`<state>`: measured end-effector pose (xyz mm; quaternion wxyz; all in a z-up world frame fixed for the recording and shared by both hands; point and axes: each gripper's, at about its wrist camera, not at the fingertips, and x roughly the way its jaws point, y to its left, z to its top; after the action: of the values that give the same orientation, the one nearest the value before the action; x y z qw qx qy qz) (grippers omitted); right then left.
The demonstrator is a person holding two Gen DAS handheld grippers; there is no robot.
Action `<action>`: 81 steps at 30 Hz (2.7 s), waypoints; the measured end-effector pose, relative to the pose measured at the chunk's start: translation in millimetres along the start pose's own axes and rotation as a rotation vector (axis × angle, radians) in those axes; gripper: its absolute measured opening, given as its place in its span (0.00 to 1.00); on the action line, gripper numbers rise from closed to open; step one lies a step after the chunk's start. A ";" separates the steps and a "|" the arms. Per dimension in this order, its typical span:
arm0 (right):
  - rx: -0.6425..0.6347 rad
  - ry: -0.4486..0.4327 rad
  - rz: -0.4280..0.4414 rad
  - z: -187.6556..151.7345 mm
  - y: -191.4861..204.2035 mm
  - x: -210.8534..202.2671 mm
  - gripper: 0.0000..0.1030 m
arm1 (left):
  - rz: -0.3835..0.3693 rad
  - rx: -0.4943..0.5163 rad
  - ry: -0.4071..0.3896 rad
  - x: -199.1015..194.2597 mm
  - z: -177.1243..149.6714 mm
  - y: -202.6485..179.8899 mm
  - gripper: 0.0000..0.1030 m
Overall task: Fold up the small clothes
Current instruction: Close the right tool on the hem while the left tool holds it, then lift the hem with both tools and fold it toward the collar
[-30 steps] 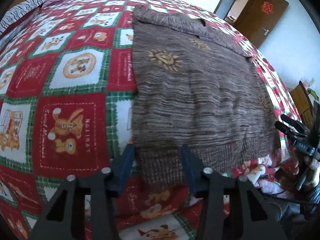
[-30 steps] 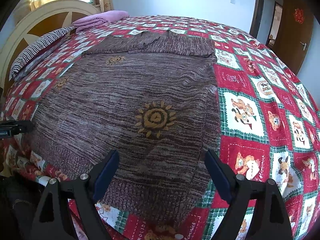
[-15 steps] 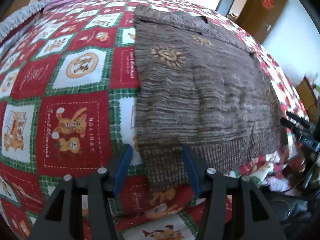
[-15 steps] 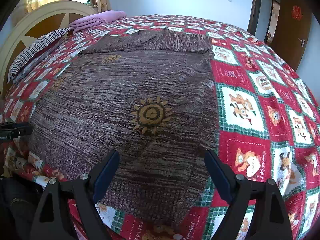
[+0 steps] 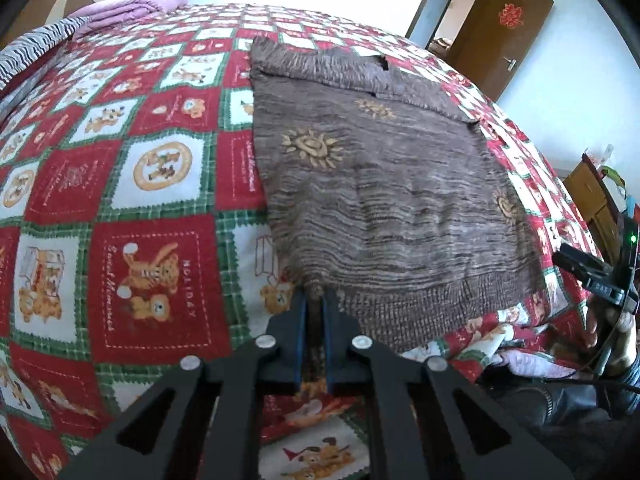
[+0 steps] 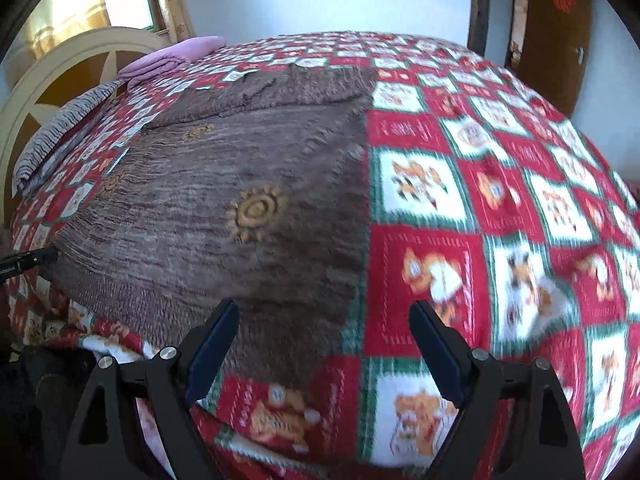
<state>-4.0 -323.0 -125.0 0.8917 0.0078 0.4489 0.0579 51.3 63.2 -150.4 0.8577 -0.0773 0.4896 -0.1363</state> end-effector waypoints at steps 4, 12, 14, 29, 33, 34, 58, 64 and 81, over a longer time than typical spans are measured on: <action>0.035 0.042 0.017 -12.6 -9.1 6.8 0.85 | 0.003 -0.017 0.025 10.7 0.3 1.2 0.08; 0.079 0.041 0.127 -14.2 -5.8 11.3 0.62 | 0.007 -0.023 0.034 16.1 -1.9 2.0 0.08; 0.058 0.079 0.142 -18.3 0.9 20.2 0.54 | 0.007 -0.023 0.039 18.7 -2.6 2.2 0.08; 0.003 -0.115 0.167 -2.4 1.3 -25.8 0.06 | -0.012 -0.014 -0.071 -15.7 12.6 7.7 0.08; 0.040 -0.154 0.177 6.6 -5.0 -34.6 0.05 | -0.019 -0.016 -0.079 -20.2 20.9 8.1 0.08; 0.039 -0.161 0.176 8.3 -3.6 -37.2 0.05 | -0.020 -0.012 -0.088 -23.0 24.5 7.6 0.08; 0.046 -0.381 0.187 147.4 -7.2 -61.5 0.05 | -0.067 -0.077 -0.278 -37.8 147.4 21.6 0.07; 0.037 -0.388 0.182 183.1 -8.3 -47.0 0.05 | -0.058 -0.069 -0.299 -30.4 184.0 22.0 0.07; 0.119 -0.187 0.109 272.9 -34.8 103.8 0.05 | 0.020 -0.023 -0.140 90.1 291.5 34.5 0.07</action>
<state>279.3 -335.7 -47.4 0.9232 0.0905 0.3651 0.0787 351.3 67.9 -85.1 0.8902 -0.0917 0.4309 -0.1163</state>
